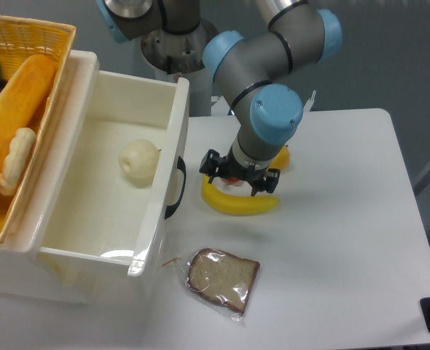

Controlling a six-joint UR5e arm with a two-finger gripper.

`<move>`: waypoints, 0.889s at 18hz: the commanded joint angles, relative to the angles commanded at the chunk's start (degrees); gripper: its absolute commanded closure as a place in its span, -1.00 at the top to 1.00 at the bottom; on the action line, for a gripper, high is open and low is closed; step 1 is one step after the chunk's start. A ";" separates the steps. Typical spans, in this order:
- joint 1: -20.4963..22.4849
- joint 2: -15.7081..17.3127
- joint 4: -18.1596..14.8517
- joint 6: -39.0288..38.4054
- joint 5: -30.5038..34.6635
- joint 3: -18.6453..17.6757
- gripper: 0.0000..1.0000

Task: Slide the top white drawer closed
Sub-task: 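Move the gripper toward the drawer's black handle side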

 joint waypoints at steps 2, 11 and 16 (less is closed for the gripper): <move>-0.09 -0.53 0.00 -0.88 -0.09 0.26 1.00; -0.79 -1.32 0.09 -0.97 -1.49 0.53 1.00; -0.79 -1.32 0.00 -0.88 -2.64 0.53 1.00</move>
